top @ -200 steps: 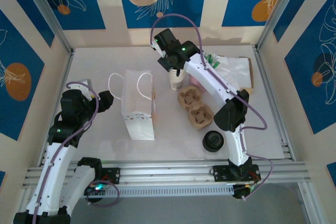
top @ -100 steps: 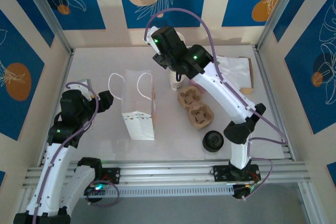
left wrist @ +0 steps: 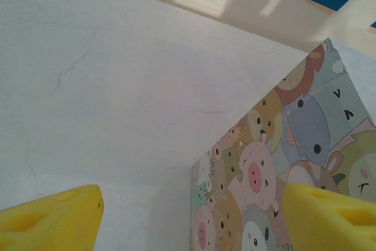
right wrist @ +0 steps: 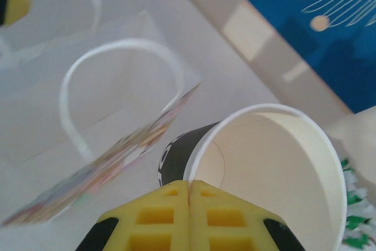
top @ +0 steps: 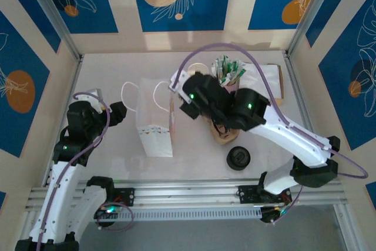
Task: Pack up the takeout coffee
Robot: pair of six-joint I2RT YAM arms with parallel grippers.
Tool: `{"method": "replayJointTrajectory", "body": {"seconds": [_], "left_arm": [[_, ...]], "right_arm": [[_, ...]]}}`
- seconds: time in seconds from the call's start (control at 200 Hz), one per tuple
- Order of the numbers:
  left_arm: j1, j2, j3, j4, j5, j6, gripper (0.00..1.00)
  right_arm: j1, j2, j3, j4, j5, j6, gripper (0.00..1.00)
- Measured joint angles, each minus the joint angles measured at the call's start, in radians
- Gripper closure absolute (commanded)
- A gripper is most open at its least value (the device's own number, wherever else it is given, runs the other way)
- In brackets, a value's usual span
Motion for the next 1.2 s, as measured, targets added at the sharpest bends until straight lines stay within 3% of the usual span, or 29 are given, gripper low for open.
{"method": "replayJointTrajectory", "body": {"seconds": [0.25, 0.64, 1.201], "left_arm": [[0.0, 0.0, 0.0, 0.0, 0.0, 0.0, 0.2], [0.0, 0.01, 0.0, -0.001, 0.0, 0.0, 0.2], [0.0, 0.01, 0.0, -0.001, -0.001, 0.0, 0.2]], "right_arm": [[0.106, -0.088, -0.255, -0.003, 0.014, 0.197, 1.0], [0.138, -0.103, -0.55, 0.035, -0.027, 0.439, 1.0], [0.142, -0.012, -0.661, 0.151, -0.006, 0.568, 1.0]]}}
